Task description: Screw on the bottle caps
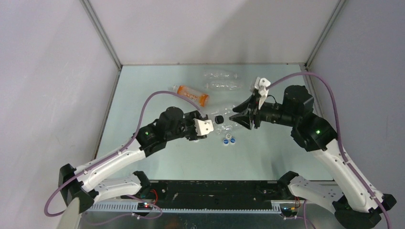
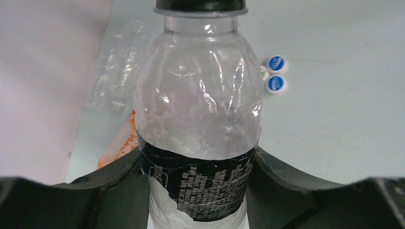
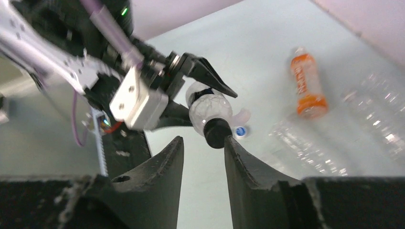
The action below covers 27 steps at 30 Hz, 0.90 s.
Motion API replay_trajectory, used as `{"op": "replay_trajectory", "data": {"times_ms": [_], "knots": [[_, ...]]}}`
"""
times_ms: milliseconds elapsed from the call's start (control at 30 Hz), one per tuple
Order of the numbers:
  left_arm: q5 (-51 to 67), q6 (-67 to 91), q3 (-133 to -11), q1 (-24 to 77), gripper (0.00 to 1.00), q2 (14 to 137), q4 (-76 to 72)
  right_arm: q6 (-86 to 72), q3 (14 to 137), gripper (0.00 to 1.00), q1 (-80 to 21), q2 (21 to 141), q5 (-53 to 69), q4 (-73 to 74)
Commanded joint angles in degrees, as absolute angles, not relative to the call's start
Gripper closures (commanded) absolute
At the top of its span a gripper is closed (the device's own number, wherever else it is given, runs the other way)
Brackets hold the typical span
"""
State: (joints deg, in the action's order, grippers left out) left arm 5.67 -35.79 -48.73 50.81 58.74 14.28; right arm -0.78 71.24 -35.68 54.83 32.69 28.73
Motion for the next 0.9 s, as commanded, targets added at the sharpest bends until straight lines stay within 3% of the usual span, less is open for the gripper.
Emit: {"op": "replay_trajectory", "data": {"times_ms": [0, 100, 300, 867], "knots": [[20.7, -33.9, -54.0, 49.1, 1.0, 59.2, 21.5, 20.4, 71.8, 0.58, -35.6, 54.4, 38.9, 36.4], [24.3, -34.3, -57.2, 48.9, 1.0, 60.7, 25.5, 26.2, 71.8, 0.47, -35.8, 54.6, 41.0, 39.6], [27.8, -34.6, -60.2, 48.9, 1.0, 62.9, 27.8, 31.5, 71.8, 0.44, -37.2, 55.9, 44.1, 41.9], [30.4, -35.7, -63.6, 49.0, 1.0, 66.1, 29.0, 32.0, 71.8, 0.5, -39.0, 59.2, 43.0, 41.5]]}}
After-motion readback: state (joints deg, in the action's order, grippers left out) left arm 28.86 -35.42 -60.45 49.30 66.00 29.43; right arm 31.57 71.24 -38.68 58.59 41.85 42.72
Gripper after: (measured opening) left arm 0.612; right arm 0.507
